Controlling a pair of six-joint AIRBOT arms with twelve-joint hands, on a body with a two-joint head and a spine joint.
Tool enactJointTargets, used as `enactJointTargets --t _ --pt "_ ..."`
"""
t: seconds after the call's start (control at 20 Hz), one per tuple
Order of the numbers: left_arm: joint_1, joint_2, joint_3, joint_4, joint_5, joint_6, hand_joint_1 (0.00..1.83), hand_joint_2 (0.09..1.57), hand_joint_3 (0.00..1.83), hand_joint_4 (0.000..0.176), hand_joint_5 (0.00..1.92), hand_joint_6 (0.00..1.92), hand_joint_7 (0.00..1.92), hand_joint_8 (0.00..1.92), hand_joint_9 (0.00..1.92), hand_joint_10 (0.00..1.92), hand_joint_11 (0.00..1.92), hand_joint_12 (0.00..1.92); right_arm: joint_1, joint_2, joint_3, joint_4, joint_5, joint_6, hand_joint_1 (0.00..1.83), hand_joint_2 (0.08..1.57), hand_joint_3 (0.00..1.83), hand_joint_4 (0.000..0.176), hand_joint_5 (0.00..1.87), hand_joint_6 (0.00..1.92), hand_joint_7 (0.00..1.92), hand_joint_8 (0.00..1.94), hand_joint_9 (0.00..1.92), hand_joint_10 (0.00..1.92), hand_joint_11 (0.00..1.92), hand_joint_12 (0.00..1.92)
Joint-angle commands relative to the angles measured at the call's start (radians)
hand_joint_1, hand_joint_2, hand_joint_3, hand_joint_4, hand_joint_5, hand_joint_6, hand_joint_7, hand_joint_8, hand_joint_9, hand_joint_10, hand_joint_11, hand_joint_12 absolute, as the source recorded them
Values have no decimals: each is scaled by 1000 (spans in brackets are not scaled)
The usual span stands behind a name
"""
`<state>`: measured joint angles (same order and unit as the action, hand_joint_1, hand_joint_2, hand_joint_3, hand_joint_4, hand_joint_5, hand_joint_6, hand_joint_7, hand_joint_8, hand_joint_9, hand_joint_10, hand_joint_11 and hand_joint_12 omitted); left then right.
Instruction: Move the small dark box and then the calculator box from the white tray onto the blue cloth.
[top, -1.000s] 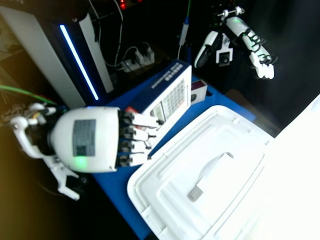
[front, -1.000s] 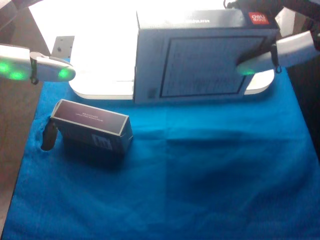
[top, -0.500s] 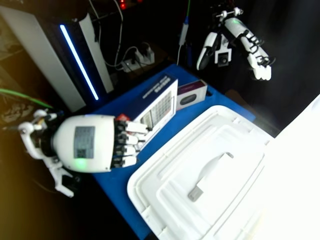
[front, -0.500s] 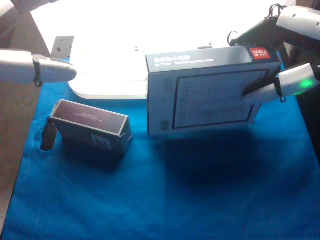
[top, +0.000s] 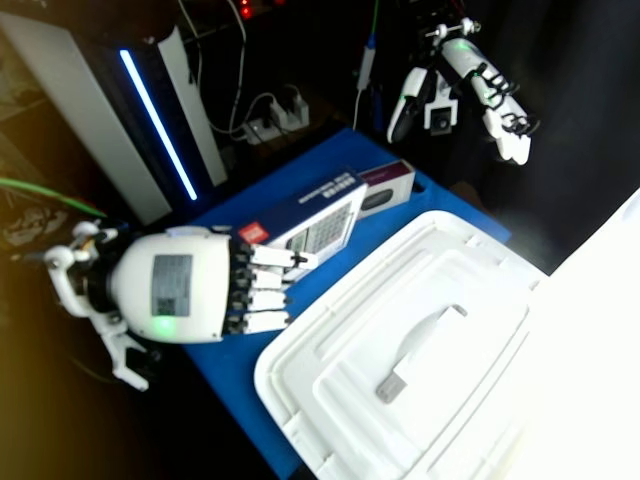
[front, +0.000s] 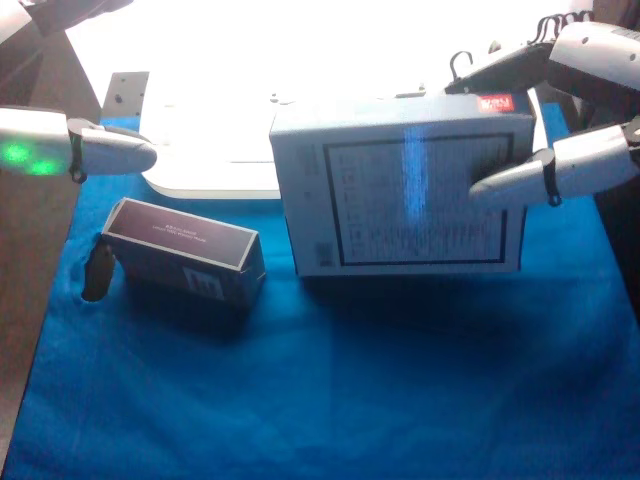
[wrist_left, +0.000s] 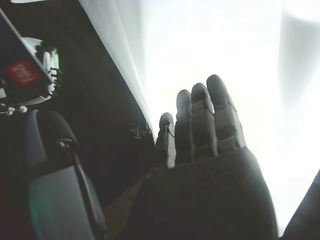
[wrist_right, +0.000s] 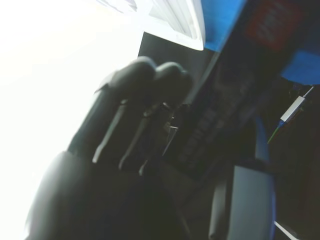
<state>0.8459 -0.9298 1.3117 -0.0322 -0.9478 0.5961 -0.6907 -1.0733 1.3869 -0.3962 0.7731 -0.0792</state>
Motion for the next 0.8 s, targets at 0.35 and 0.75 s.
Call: enactJointTargets --t 0.35,0.75 --pt "-3 7 -4 -30 -127 -4 824 819 4 165 49 2 221 3 189 1 0 494 5 35 -40 39 189 -2 455 1032 1 0 432 3 451 50 462 203 200 1091" --pt "-3 7 -2 -33 -128 -3 833 801 0 175 54 2 236 5 206 5 13 493 6 36 -43 45 228 -7 361 1025 2 37 305 2 335 0 287 2 12 836"
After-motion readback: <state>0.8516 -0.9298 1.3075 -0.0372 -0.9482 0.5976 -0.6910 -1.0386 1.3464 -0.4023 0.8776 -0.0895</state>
